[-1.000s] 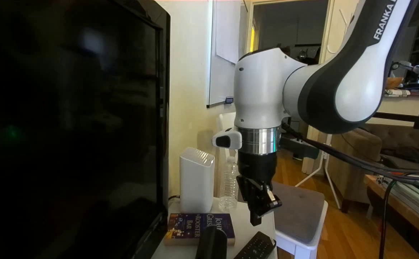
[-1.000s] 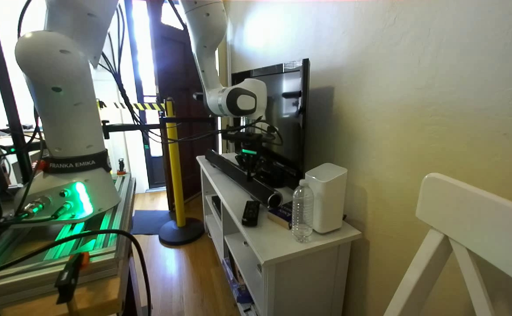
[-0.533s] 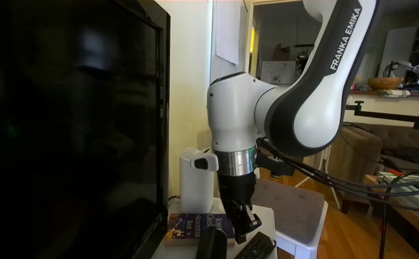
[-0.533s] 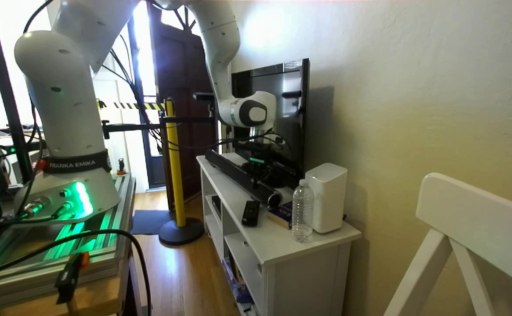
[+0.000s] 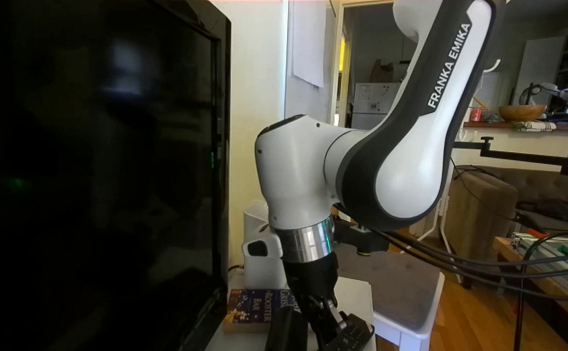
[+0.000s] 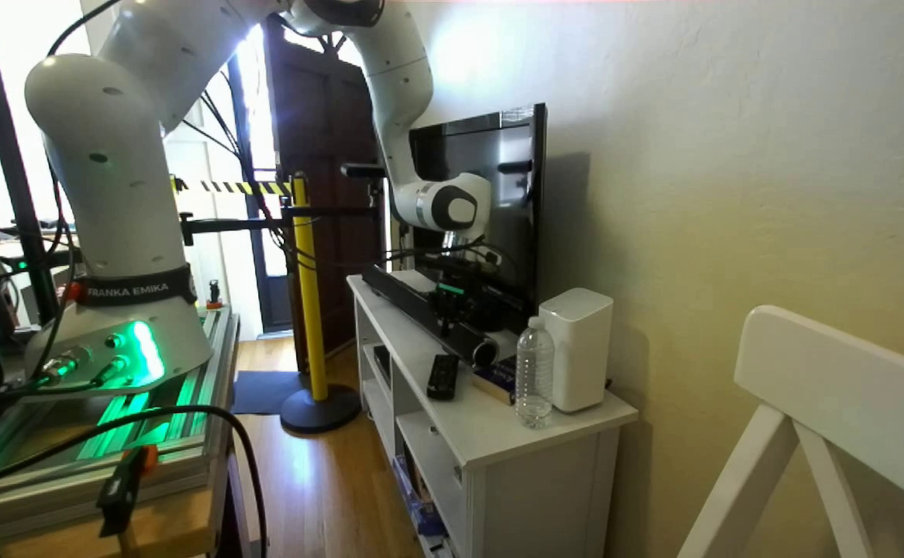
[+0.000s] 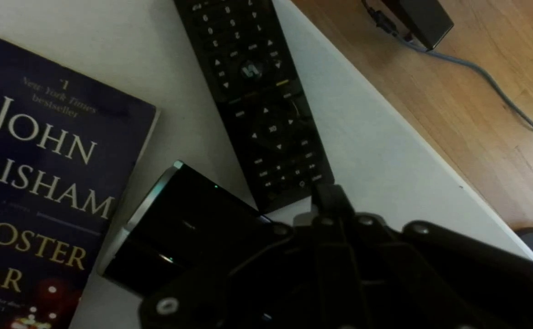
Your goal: Press one button on the black remote
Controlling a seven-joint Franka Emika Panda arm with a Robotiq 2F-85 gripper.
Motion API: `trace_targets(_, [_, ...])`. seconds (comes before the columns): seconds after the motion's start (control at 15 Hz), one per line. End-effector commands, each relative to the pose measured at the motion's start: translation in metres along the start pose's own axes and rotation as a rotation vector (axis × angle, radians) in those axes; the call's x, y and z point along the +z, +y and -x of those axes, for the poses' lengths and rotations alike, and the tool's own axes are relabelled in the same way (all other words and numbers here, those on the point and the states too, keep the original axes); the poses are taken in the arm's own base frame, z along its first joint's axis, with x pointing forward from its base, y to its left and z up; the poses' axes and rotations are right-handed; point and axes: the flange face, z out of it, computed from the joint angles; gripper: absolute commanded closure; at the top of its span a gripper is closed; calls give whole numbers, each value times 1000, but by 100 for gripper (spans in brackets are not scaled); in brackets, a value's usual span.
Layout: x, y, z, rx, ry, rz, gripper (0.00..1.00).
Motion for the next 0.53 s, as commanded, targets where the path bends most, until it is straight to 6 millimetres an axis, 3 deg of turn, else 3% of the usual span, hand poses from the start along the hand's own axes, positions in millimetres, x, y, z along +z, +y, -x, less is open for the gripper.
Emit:
trace_targets(0.0, [5, -1, 0, 4, 6, -1, 100])
trace_targets(0.47, [13, -21, 20, 104, 136, 60, 100])
